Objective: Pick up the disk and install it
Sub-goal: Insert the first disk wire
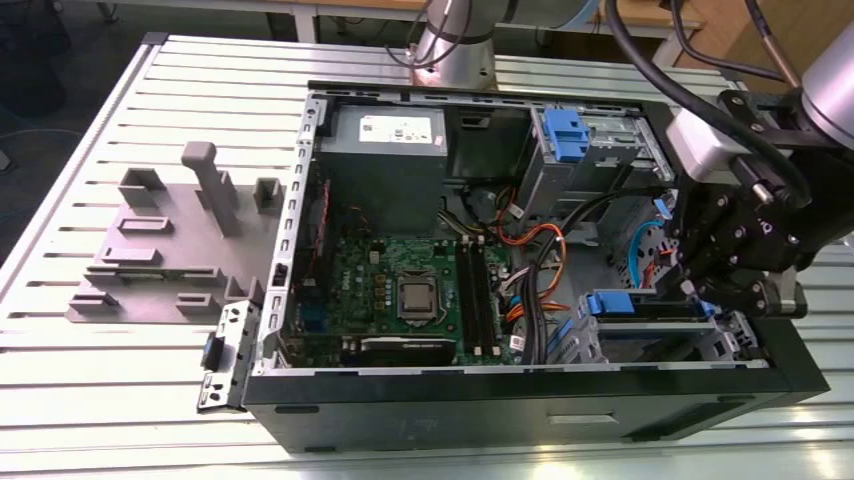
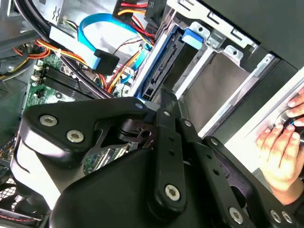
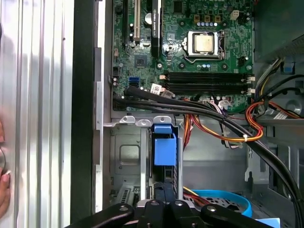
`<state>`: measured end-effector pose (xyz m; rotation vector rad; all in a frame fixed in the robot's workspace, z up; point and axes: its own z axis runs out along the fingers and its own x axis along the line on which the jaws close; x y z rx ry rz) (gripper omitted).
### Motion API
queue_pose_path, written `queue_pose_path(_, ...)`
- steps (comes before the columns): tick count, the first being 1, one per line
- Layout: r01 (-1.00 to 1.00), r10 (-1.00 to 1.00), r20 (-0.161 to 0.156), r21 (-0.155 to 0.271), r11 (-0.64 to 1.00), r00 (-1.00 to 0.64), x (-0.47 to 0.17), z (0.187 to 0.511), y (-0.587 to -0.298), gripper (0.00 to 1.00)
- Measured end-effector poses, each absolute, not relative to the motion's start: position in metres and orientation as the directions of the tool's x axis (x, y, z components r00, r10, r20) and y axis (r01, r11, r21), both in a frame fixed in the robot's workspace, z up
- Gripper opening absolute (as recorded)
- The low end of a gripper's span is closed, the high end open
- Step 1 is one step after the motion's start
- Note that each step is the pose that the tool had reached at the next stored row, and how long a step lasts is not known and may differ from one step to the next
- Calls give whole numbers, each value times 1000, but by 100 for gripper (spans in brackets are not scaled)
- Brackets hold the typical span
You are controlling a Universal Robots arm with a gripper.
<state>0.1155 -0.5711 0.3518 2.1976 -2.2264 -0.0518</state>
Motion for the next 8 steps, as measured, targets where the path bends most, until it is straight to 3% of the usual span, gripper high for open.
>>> queue_pose_path(8, -999, -1000, -3, 33, 13, -13, 117, 353, -565, 11)
